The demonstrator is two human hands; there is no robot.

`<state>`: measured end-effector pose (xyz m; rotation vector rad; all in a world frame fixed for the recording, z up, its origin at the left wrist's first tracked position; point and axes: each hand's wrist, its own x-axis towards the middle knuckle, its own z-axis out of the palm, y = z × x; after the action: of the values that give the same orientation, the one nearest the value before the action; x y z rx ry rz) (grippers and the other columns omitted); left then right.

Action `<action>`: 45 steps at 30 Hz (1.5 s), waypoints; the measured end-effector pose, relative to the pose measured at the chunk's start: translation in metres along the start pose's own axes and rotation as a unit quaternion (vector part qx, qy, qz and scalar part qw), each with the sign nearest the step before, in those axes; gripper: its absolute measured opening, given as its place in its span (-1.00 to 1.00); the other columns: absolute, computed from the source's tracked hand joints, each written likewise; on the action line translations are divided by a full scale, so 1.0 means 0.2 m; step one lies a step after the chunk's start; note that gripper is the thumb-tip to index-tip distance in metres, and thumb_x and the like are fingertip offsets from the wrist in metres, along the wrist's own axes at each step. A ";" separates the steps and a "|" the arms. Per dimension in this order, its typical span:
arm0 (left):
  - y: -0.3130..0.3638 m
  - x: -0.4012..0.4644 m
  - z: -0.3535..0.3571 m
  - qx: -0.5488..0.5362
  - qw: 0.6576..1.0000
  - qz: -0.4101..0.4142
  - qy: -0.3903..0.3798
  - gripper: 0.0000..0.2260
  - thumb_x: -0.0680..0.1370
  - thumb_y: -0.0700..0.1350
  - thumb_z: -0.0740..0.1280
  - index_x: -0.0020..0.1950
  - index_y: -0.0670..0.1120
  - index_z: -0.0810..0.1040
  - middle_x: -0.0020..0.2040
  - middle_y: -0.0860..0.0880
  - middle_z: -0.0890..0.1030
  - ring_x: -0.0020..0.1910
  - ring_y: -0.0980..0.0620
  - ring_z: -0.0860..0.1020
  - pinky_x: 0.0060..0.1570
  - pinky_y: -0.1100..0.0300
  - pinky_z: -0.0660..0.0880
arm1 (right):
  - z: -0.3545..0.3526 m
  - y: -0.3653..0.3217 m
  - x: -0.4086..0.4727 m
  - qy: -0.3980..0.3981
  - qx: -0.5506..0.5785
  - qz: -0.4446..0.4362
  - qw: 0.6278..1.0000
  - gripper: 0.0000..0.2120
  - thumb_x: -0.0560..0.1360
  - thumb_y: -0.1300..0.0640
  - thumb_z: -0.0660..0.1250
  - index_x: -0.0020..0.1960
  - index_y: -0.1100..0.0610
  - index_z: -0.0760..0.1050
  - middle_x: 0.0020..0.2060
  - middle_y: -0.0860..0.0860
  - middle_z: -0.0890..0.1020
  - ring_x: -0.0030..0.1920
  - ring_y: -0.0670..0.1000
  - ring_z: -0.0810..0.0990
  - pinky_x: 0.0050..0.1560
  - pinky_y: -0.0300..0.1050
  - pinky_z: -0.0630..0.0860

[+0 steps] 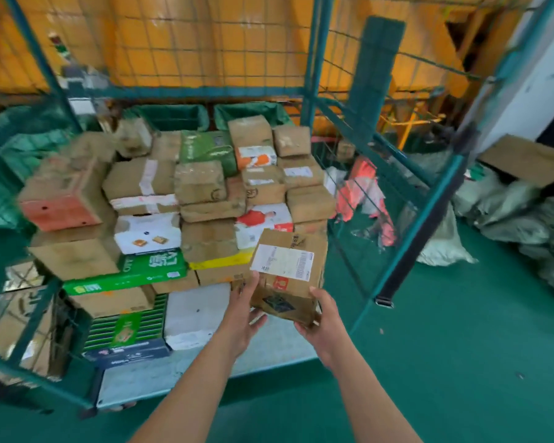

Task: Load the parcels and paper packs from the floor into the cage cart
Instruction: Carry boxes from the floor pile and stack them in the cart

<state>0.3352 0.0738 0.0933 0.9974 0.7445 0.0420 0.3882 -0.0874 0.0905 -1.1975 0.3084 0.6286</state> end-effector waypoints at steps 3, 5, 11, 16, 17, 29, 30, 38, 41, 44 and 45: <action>0.18 0.17 -0.14 -0.018 1.000 0.005 0.025 -0.53 0.56 0.27 0.35 0.36 0.06 0.44 0.26 -0.11 0.59 0.12 -0.07 0.59 0.15 0.06 0.55 | 0.25 -0.03 0.17 -0.012 -0.020 0.011 1.000 -0.60 0.54 -0.08 0.41 0.34 -0.04 0.45 0.25 0.19 0.58 0.26 0.17 0.58 0.04 -0.01 0.61; 0.28 0.27 -0.20 -0.028 0.999 0.008 0.038 -0.53 0.57 0.25 0.36 0.38 0.04 0.44 0.24 -0.13 0.60 0.11 -0.08 0.60 0.15 0.06 0.56 | 0.37 -0.05 0.26 -0.019 -0.030 0.013 0.999 -0.61 0.55 -0.12 0.40 0.33 -0.05 0.47 0.24 0.17 0.59 0.27 0.16 0.58 0.05 0.01 0.61; 0.45 0.56 -0.25 -0.037 0.996 0.020 0.073 -0.62 0.59 0.21 0.35 0.32 0.05 0.49 0.17 -0.09 0.64 0.09 -0.05 0.63 0.03 0.08 0.59 | 0.59 -0.15 0.57 -0.015 -0.085 0.046 0.995 -0.46 0.52 -0.35 0.34 0.39 -0.11 0.42 0.24 0.06 0.57 0.23 0.14 0.58 0.29 0.19 0.56; 0.57 0.82 -0.16 -0.012 0.995 0.040 0.087 -0.78 0.64 0.16 0.32 0.12 0.03 0.55 -0.02 -0.07 0.66 -0.03 -0.03 0.63 0.00 0.09 0.55 | 0.67 -0.27 0.87 -0.036 -0.115 0.053 0.991 -0.41 0.50 -0.42 0.30 0.40 -0.12 0.39 0.22 0.00 0.60 0.19 0.12 0.63 0.30 0.19 0.56; 0.60 0.90 -0.13 -0.013 0.995 0.043 0.093 -0.79 0.64 0.15 0.32 0.12 0.04 0.55 0.01 -0.07 0.67 0.00 -0.02 0.64 -0.05 0.11 0.56 | 0.69 -0.31 0.96 -0.043 -0.121 0.054 0.990 -0.38 0.47 -0.43 0.33 0.40 -0.13 0.38 0.22 0.00 0.60 0.20 0.11 0.62 0.30 0.19 0.56; 1.07 1.67 0.35 0.022 0.992 0.025 0.121 -0.56 0.53 0.28 0.40 0.29 0.05 0.58 0.09 -0.03 0.72 0.05 0.00 0.70 0.07 0.11 0.62 | 0.81 -0.91 1.90 -0.040 -0.084 0.037 0.995 -0.43 0.54 -0.20 0.42 0.41 0.04 0.33 0.22 0.11 0.55 0.17 0.05 0.58 0.19 0.03 0.60; 1.10 1.72 0.40 0.031 0.993 0.027 0.114 -0.58 0.54 0.27 0.39 0.28 0.05 0.58 0.04 -0.01 0.74 -0.01 0.03 0.72 -0.01 0.15 0.63 | 0.81 -0.96 1.96 -0.036 -0.078 0.025 0.996 -0.44 0.55 -0.18 0.41 0.41 0.06 0.33 0.23 0.11 0.55 0.16 0.03 0.58 0.12 -0.02 0.59; 1.31 2.14 0.80 0.102 0.991 -0.014 0.082 -0.39 0.46 0.45 0.36 0.42 0.18 0.46 0.27 0.16 0.47 0.27 -0.05 0.46 0.07 0.05 0.57 | 0.70 -1.28 2.47 0.066 -0.256 -0.063 0.962 0.06 0.22 -0.73 0.20 0.57 -0.18 0.28 0.47 -0.14 0.42 0.48 0.10 0.40 0.46 0.25 0.37; 1.36 2.34 0.92 0.162 0.983 0.014 0.082 -0.31 0.41 0.50 0.36 0.41 0.14 0.51 0.33 0.08 0.56 0.28 -0.05 0.51 0.34 -0.18 0.46 | 0.64 -1.41 2.64 0.103 -0.283 -0.079 0.950 0.00 0.27 -0.73 0.12 0.53 -0.18 0.33 0.45 -0.06 0.50 0.44 0.18 0.47 0.42 0.30 0.40; 1.41 2.51 1.04 0.211 0.975 0.027 0.060 -0.26 0.41 0.51 0.33 0.42 0.06 0.52 0.32 0.02 0.61 0.24 -0.05 0.57 0.34 -0.13 0.49 | 0.58 -1.50 2.80 0.101 -0.243 -0.093 0.960 0.06 0.24 -0.72 0.18 0.56 -0.11 0.30 0.44 -0.05 0.49 0.39 0.11 0.49 0.41 0.22 0.43; 1.42 2.55 1.07 0.222 0.973 0.030 0.053 -0.28 0.43 0.49 0.32 0.41 0.03 0.53 0.31 0.00 0.62 0.22 -0.05 0.58 0.30 -0.08 0.52 | 0.57 -1.52 2.84 0.103 -0.229 -0.094 0.963 0.11 0.21 -0.73 0.19 0.56 -0.07 0.30 0.38 -0.04 0.51 0.33 0.08 0.52 0.39 0.16 0.44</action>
<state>0.9297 0.2564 0.1026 1.4531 0.8405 -0.0212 1.0097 0.1143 0.0568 -1.7219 0.2239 0.4177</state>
